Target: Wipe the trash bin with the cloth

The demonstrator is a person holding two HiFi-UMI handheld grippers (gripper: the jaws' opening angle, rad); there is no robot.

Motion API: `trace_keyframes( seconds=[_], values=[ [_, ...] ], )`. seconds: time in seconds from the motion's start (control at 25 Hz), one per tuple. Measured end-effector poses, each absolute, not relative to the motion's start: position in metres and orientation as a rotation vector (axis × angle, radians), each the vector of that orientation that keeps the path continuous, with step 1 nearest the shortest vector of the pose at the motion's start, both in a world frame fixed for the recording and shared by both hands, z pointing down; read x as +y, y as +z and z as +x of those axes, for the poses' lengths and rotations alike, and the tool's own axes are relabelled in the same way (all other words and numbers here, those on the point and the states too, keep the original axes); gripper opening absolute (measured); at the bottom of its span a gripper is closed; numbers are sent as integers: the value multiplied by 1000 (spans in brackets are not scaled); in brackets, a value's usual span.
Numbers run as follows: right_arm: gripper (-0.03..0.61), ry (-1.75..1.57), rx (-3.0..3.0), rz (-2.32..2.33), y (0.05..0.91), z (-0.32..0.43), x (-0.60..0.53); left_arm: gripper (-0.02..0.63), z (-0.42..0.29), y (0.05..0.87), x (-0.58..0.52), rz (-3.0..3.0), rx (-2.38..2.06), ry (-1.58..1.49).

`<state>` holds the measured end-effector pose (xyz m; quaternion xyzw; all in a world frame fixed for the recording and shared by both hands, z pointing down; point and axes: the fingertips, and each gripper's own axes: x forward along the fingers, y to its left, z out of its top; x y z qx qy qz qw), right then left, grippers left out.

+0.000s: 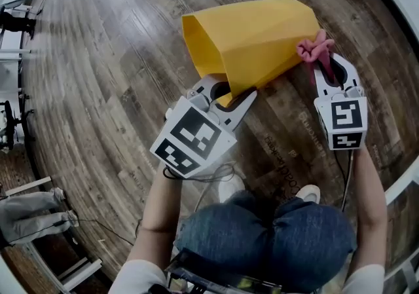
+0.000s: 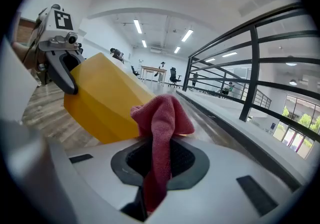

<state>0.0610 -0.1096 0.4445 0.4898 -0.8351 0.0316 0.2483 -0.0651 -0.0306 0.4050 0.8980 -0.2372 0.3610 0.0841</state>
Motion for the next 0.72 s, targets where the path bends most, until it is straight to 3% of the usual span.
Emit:
trace_keyframes(
  seconds=[0.32, 0.72],
  values=[
    [51, 228, -2271, 1574, 419, 114, -100, 43, -33, 387, -38, 2850, -422, 1566],
    [51, 237, -2294, 1851, 335, 162, -86, 38, 30, 372, -49, 3009, -180, 1822]
  ],
)
